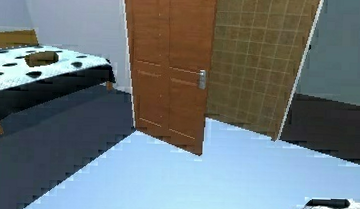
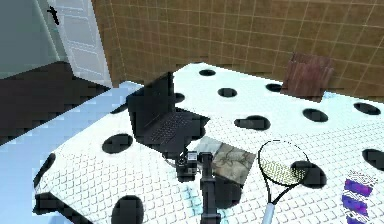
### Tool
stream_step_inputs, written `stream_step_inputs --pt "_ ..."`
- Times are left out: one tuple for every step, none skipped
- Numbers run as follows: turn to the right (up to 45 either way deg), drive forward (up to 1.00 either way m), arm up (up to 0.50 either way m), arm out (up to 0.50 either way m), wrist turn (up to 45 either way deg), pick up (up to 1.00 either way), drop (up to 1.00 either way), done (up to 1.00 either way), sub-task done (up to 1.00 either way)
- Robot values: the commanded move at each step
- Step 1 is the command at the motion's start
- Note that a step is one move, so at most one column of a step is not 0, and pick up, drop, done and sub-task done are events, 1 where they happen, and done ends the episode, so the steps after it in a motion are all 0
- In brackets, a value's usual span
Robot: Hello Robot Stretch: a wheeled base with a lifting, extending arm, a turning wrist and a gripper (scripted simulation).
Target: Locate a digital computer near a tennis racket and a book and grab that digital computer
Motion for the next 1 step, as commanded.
stream_step_inputs --pt "0.0 0.0 0.0 0.0 0.0 0.0 0.0 1.0 0.0"
